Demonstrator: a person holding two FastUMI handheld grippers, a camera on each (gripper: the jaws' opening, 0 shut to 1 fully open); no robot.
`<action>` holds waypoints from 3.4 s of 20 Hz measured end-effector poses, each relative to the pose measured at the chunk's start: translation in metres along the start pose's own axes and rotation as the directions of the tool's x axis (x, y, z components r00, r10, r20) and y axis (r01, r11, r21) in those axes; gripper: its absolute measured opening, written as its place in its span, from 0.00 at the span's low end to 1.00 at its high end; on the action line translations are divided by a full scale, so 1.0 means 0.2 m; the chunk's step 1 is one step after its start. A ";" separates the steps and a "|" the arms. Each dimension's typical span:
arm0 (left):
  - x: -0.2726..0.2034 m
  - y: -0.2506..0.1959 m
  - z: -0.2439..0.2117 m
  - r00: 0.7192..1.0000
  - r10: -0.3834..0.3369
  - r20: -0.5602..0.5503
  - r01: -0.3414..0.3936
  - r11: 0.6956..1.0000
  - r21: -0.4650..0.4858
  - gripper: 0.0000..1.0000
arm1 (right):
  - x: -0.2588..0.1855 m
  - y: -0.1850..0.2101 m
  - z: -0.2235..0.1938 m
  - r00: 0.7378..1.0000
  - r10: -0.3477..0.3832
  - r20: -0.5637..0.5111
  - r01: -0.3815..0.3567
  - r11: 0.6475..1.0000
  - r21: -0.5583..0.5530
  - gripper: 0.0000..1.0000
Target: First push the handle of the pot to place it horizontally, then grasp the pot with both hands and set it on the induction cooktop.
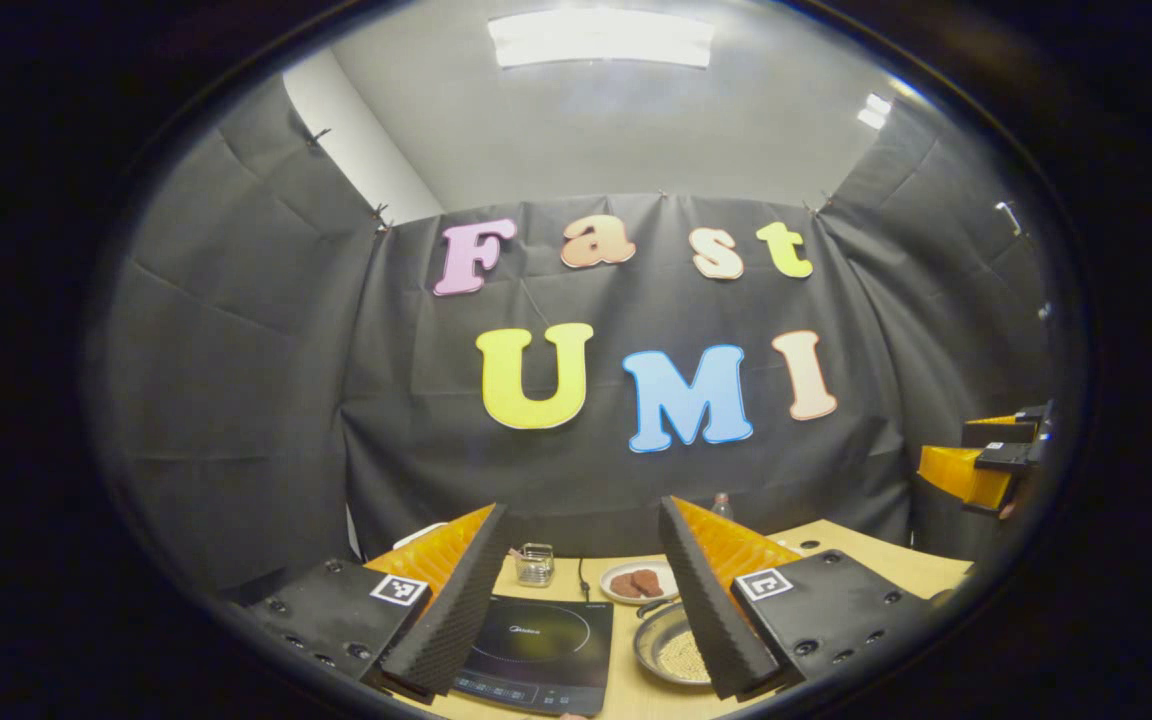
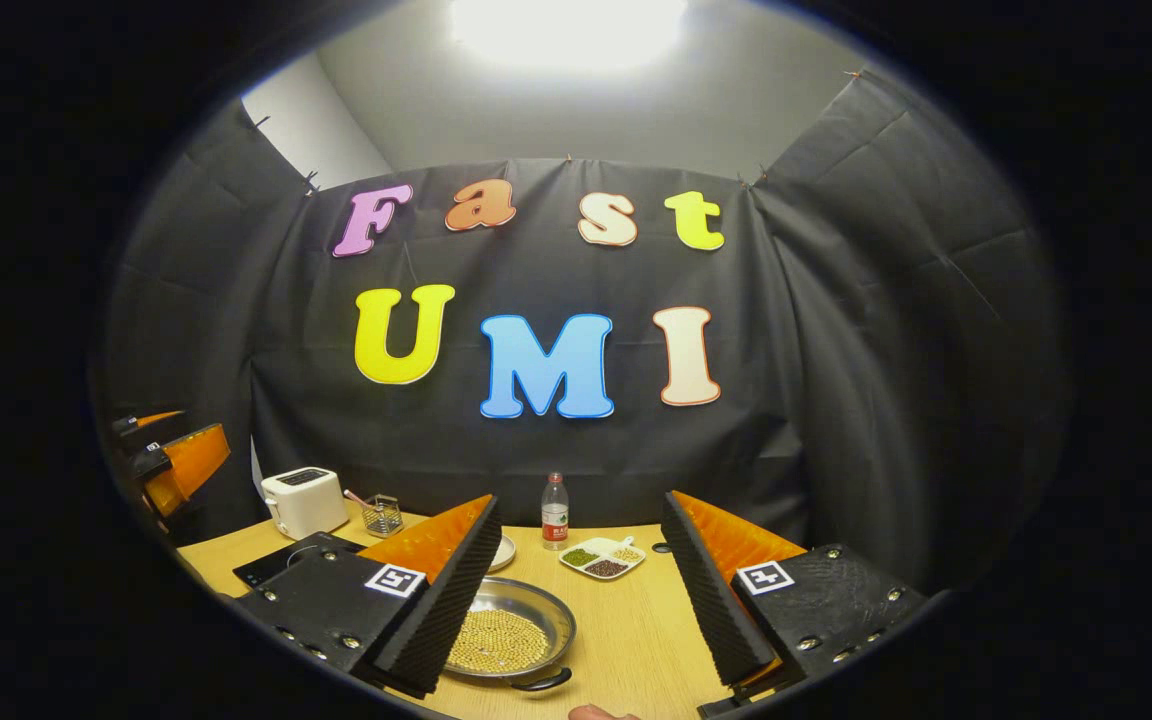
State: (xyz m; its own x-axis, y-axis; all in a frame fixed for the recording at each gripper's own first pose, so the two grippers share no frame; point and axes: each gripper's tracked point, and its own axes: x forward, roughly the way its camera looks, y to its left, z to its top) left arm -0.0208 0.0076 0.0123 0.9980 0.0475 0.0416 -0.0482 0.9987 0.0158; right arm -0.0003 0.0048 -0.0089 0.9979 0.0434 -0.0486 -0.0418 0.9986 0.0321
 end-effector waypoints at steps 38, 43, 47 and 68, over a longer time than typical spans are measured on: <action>0.01 0.56 -0.15 1.000 0.031 -0.002 -0.031 1.000 -0.003 0.99 | -0.01 0.62 -0.36 0.965 0.170 -0.198 -0.183 0.982 -0.047 0.03; 0.01 0.60 -0.20 0.998 0.055 -0.027 -0.055 0.998 -0.001 0.99 | -0.03 0.68 -0.55 0.917 0.256 -0.308 -0.281 0.959 -0.039 0.03; 0.07 0.56 -0.22 0.997 0.074 -0.037 -0.074 0.997 0.004 0.92 | -0.03 0.69 -0.70 0.858 0.336 -0.389 -0.367 0.930 -0.007 0.03; 0.39 0.05 -0.32 0.991 0.039 -0.125 -0.032 0.998 0.056 0.96 | -0.16 0.47 -1.53 0.440 0.447 -0.779 -0.528 0.830 0.178 0.04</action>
State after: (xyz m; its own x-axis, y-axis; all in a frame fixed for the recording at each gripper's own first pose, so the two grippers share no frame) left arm 0.0597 0.0217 -0.0484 0.9926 0.0878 -0.0833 -0.0820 0.9941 0.0709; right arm -0.0506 0.1068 -0.3106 0.3813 0.4887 -0.7847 -0.5526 0.8010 0.2303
